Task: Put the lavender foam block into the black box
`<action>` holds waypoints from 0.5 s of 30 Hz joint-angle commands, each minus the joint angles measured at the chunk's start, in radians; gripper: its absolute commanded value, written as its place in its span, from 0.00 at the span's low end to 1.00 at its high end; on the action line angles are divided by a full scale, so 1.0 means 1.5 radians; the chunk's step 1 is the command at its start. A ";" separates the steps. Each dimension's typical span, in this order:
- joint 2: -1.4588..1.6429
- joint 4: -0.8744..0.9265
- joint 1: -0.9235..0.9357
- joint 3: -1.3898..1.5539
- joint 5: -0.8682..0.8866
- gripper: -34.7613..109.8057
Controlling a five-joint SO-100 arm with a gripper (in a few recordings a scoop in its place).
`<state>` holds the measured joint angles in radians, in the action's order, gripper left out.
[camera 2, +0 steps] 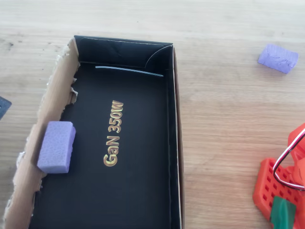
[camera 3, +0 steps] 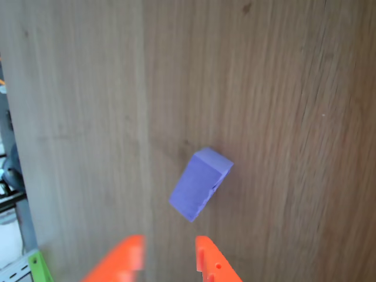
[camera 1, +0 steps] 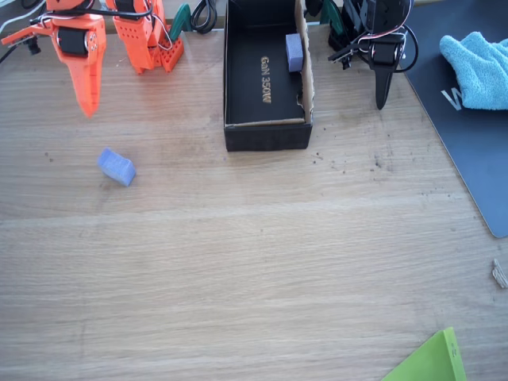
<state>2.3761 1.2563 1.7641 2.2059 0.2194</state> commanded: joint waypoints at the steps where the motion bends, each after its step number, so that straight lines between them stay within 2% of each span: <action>1: 0.016 -0.007 -0.006 -0.018 -0.002 0.40; 4: 0.010 -0.005 -0.009 -0.018 -0.007 0.43; 15: -0.059 0.064 -0.029 -0.042 -0.015 0.37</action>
<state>2.3132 1.3254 1.7104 2.1967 0.1887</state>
